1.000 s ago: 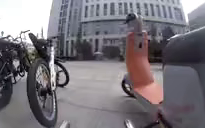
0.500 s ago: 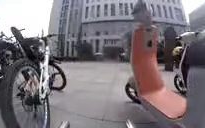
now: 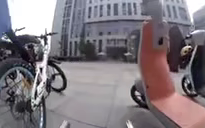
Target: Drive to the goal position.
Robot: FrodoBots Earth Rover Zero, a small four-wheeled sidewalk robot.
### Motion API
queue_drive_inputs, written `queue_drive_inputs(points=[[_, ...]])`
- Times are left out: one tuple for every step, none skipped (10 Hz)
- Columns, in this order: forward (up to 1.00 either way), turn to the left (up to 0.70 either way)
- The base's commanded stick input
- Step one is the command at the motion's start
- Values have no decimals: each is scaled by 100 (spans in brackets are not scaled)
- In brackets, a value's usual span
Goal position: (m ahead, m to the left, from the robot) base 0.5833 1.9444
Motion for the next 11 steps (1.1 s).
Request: queue_drive_inputs(points=[[0,40],[13,37],[45,13],[45,0],[45,0],[45,0],[45,0],[38,0],[4,0],[0,17],[0,45]])
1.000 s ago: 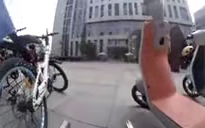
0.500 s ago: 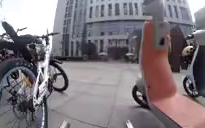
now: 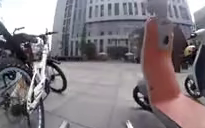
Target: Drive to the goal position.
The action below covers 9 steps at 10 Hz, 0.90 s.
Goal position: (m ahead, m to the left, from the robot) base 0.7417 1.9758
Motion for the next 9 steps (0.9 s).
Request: queue_drive_inputs(points=[[0,45],[0,45],[0,45],[0,17],[0,0],[0,0],[0,0],[0,0],[0,0]])
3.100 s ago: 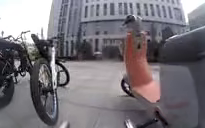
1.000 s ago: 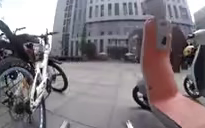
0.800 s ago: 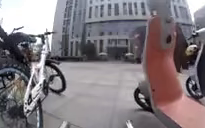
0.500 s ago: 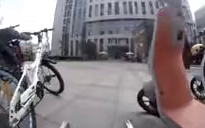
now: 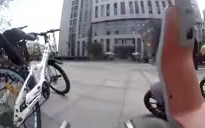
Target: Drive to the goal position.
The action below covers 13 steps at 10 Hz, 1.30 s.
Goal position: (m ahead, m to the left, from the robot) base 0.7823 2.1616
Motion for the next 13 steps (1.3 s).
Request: queue_drive_inputs(points=[[0,12],[0,34],[0,39],[45,0],[45,0],[45,0],[45,0],[45,0],[25,14],[0,35],[0,39],[0,16],[0,0]])
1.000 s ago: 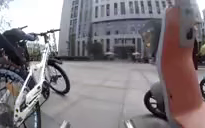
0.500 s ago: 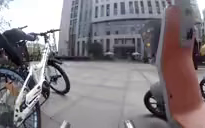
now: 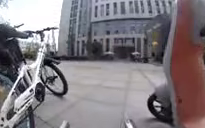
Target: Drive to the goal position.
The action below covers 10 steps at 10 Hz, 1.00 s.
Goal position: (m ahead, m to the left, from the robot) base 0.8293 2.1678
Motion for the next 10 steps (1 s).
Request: queue_drive_inputs(points=[[0,0],[0,9],[0,27],[0,40],[0,7],[0,0],[0,0],[0,2],[0,19],[0,45]])
